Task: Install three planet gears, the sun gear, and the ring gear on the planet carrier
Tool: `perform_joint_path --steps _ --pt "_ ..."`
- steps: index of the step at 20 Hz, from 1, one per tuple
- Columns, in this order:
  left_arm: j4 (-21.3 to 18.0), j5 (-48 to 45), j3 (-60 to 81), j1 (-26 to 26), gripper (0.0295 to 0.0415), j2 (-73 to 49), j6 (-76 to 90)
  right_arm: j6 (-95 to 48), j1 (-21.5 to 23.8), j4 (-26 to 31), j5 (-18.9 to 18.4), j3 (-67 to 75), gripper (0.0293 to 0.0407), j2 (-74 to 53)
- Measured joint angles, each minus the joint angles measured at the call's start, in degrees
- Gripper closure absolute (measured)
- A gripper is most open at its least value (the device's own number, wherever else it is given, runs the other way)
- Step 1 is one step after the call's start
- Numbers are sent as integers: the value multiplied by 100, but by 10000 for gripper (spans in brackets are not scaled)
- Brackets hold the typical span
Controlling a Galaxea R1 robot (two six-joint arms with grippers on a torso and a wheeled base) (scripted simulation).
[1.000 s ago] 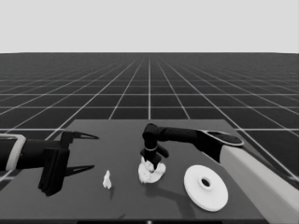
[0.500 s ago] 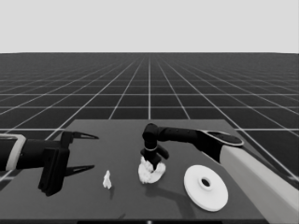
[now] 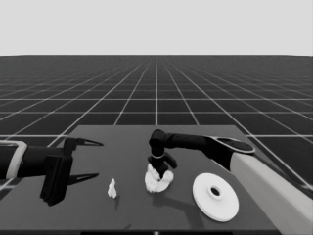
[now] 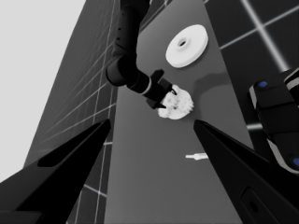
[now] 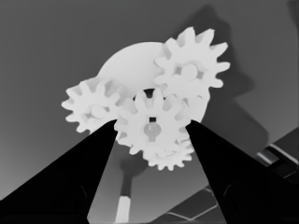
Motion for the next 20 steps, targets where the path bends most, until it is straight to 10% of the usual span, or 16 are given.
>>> perform_joint_path --steps 9,11,12,19,20 --pt "0 0 0 0 326 0 0 540 0 0 0 0 391 0" --pt "0 0 0 0 326 0 0 597 1 -1 0 0 331 0" --pt "0 0 0 0 326 0 0 609 1 -1 0 0 320 0" --pt "0 0 0 0 326 0 0 625 1 -1 1 0 315 0" --pt "0 0 0 0 326 0 0 -1420 588 680 -324 595 307 -156"
